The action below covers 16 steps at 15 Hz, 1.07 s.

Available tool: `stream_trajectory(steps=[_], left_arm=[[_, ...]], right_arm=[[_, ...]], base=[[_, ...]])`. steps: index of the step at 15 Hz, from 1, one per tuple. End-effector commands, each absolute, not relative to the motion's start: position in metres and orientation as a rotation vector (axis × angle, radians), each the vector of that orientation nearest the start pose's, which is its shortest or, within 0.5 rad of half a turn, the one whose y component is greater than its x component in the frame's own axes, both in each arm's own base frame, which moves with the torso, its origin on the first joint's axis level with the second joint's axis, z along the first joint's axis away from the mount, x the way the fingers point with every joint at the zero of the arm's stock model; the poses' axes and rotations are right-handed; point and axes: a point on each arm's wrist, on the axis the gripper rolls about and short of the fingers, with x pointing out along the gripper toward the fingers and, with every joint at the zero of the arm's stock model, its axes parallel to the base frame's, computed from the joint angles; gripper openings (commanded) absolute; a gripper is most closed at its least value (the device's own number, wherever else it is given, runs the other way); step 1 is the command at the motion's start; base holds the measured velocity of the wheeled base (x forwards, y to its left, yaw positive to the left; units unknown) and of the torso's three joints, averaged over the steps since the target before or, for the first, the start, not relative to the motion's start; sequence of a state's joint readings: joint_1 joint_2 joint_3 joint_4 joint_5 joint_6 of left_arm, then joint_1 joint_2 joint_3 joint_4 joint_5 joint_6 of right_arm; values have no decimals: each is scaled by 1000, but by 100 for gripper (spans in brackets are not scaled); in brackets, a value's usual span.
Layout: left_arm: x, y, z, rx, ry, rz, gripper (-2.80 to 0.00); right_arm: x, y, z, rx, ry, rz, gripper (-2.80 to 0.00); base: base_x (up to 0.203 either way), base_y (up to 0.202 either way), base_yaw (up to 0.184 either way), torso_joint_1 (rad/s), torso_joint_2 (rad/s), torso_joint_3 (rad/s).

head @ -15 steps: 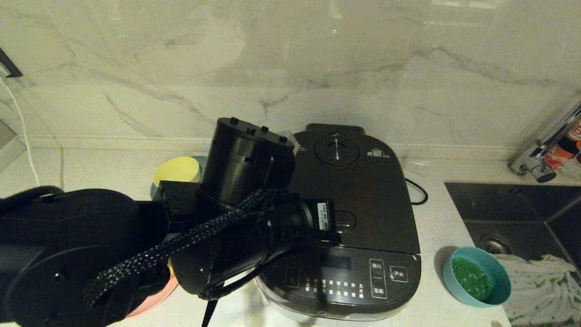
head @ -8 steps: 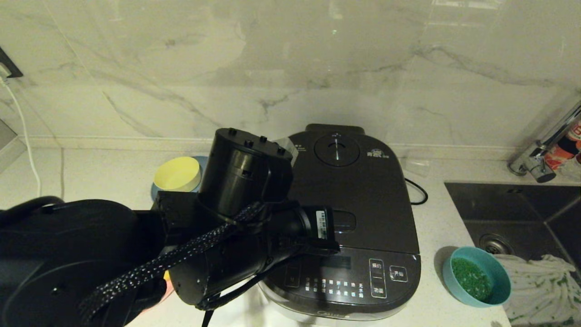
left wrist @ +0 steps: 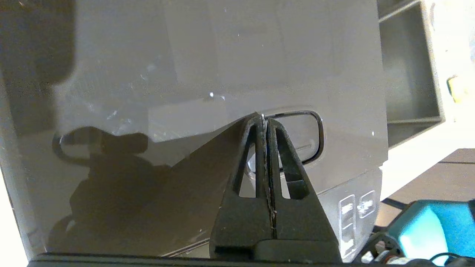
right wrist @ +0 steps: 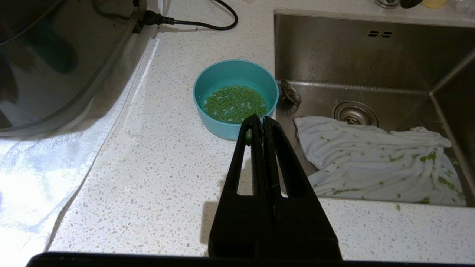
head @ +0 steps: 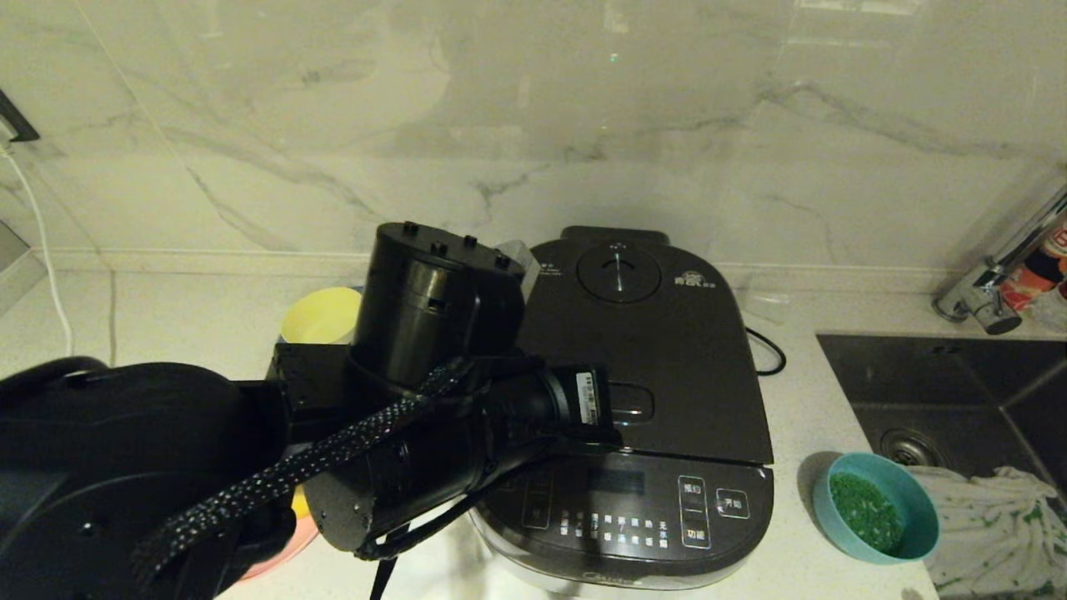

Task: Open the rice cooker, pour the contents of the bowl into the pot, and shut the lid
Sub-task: Open the rice cooker

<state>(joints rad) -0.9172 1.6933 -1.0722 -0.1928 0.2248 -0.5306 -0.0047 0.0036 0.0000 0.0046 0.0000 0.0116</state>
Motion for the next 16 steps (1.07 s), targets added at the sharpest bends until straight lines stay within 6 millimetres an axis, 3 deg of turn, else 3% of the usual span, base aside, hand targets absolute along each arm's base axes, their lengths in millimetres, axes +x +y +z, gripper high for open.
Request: stream_trajectory(steps=[1, 8, 11, 16], left_arm=[[190, -240, 233, -308, 482, -579, -280], [173, -218, 291, -399, 336, -625, -280], [172, -212, 312, -359, 242, -640, -280], [147, -179, 363, -432, 71, -676, -280]], right_arm=[[-23, 0, 75, 12, 8, -5, -280], [-23, 0, 75, 12, 8, -5, -280], [-23, 0, 75, 12, 8, -5, -280], [-23, 0, 75, 12, 8, -5, -280]], base=[[0, 0, 0, 0, 0, 0], [0, 0, 0, 0, 0, 0], [0, 0, 0, 0, 0, 0], [0, 0, 0, 0, 0, 0]])
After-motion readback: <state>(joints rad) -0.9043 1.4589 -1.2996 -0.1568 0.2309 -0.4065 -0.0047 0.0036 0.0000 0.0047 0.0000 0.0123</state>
